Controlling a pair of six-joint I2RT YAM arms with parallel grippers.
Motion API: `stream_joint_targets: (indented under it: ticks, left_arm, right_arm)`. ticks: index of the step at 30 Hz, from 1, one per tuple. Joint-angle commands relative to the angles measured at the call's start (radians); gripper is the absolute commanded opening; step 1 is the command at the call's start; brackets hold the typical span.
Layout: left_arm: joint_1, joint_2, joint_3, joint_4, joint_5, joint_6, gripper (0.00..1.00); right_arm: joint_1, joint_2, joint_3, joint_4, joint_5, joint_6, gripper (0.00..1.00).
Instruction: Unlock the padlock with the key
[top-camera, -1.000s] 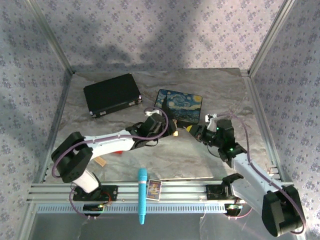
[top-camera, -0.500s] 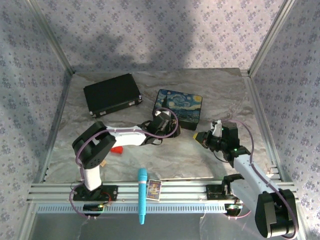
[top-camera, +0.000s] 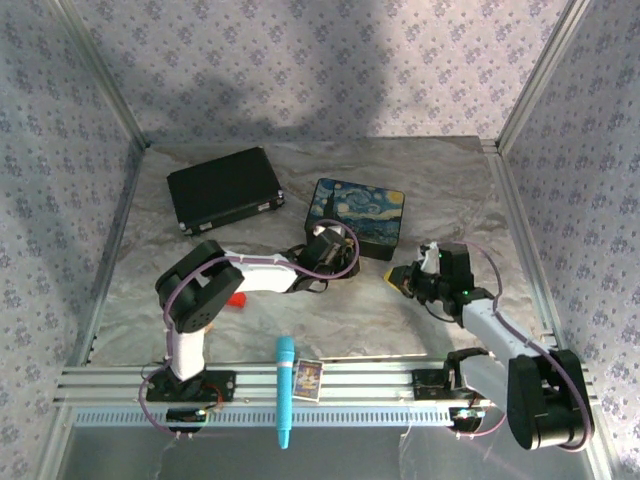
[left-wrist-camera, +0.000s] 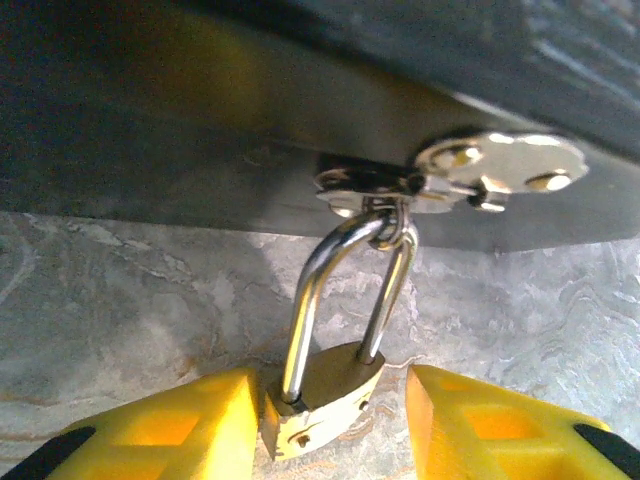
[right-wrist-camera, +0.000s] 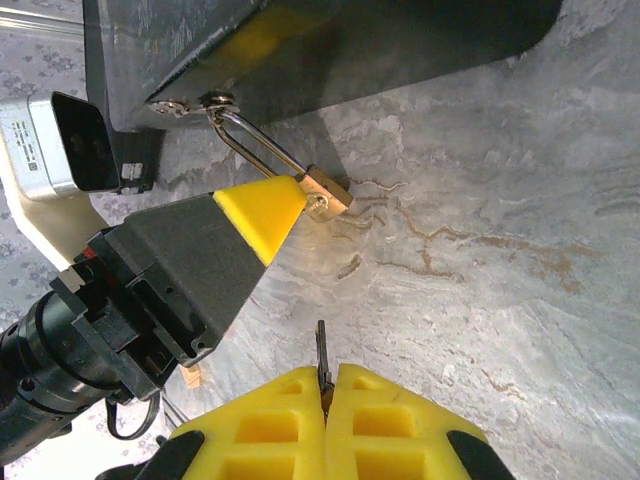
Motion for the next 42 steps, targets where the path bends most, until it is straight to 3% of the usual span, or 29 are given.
stream_joint_targets:
  ticks: [1, 10, 15, 19, 25, 37, 42]
  left_arm:
    - [-0.006, 0.025, 0.015, 0.009, -0.037, 0.020, 0.40]
    - [-0.015, 0.049, 0.021, 0.033, -0.027, -0.001, 0.28]
    - [-0.013, 0.014, 0.000, 0.043, -0.044, -0.071, 0.22]
    - [0.009, -0.015, -0.021, 0.053, -0.027, -0.197, 0.21]
    - [0.056, 0.006, -0.091, 0.254, 0.081, -0.443, 0.15]
    - [0.062, -0.022, -0.100, 0.272, 0.095, -0.655, 0.06]
    - [0.066, -0.043, -0.108, 0.274, 0.074, -0.730, 0.03]
  right_arm:
    - [0.020, 0.024, -0.009, 0.059, -0.003, 0.016, 0.00]
    - [0.095, 0.089, -0.023, 0.150, 0.046, 0.062, 0.00]
    - [0.102, 0.196, -0.050, 0.317, 0.010, 0.143, 0.00]
    - [0.087, 0.308, -0.066, 0.522, -0.054, 0.217, 0.00]
    - [0.083, 0.410, -0.062, 0.687, -0.080, 0.273, 0.00]
    - [0.071, 0.638, -0.040, 1.031, -0.105, 0.403, 0.00]
    - [0.070, 0.656, -0.055, 1.103, -0.077, 0.403, 0.00]
